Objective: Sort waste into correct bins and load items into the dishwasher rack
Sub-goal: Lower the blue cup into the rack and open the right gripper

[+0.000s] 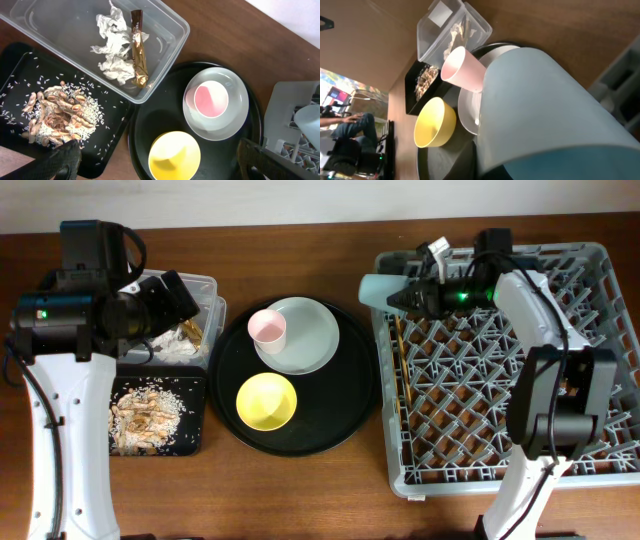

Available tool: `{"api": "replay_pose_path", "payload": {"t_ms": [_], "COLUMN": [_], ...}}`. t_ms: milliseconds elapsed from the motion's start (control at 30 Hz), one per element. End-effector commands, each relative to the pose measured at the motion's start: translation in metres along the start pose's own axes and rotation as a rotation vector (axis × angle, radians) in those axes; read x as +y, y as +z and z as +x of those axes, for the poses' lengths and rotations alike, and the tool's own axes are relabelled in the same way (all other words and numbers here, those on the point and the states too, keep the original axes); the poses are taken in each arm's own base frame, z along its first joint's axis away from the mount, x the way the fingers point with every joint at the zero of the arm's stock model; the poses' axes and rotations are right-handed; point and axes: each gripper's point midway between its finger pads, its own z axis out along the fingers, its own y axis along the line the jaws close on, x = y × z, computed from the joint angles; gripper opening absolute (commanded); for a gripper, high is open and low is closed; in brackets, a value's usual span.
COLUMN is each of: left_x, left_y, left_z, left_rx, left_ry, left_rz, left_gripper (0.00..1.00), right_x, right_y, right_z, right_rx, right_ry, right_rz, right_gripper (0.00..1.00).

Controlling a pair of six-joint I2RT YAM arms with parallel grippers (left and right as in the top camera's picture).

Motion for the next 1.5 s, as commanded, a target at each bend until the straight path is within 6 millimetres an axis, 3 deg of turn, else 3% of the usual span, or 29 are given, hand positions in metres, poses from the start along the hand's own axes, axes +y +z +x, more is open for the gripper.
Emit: {"api": "replay_pose_path", "payload": {"t_ms": [0, 100, 200, 300, 500, 633, 833, 900, 1033, 1233, 1467], "left_x": [-0.001, -0.001, -0.001, -0.001, -0.001, -0.001, -0.001, -0.001, -0.001, -0.001, -0.001], "left_y": [-0.004, -0.004, -0.004, -0.004, -0.004, -0.004, -0.004, -0.004, -0.004, -0.004, -0.004], "left_z": [-0.002, -0.002, -0.002, -0.002, -0.002, -0.002, -0.002, -0.002, -0.002, -0.002, -0.002], "left_rx": [-0.012, -0.012, -0.012, -0.012, -0.012, -0.012, -0.012, -0.012, -0.012, -0.012, -0.012], "left_ry": [0.015, 0.015, 0.015, 0.015, 0.015, 0.015, 0.015, 0.015, 0.015, 0.015, 0.015], "left_rz": [0.01, 0.01, 0.01, 0.01, 0.01, 0.01, 0.01, 0.01, 0.01, 0.01, 0.01], "left_gripper": [0.99, 0.99, 0.99, 0.99, 0.99, 0.99, 0.99, 0.99, 0.99, 0.99, 0.99], "right_x": [-0.004, -0.015, -0.036, -0.037, -0.061, -0.06, -0.039, -0.035, -0.039, -0.068, -0.083], "right_y": [0.008, 0.008, 0.006, 0.005, -0.007, -0.005, 0.019, 0.029, 0.028, 0.016, -0.01], "right_z": [-0.003, 0.0, 0.018, 0.023, 0.054, 0.051, 0.019, 0.019, 0.022, 0.065, 0.087], "right_rx": [-0.018, 0.002, 0.08, 0.097, 0.233, 0.219, 0.109, 0.124, 0.137, 0.263, 0.32], "right_ry": [0.056, 0.052, 0.112, 0.133, 0.192, 0.181, 0.131, 0.11, 0.108, 0.181, 0.254], "right_rz": [-0.02, 0.04, 0.169, 0.18, 0.364, 0.353, 0.219, 0.218, 0.24, 0.332, 0.41], "right_gripper": [0.04, 0.04, 0.04, 0.04, 0.04, 0.04, 0.04, 0.04, 0.04, 0.04, 0.04]}}
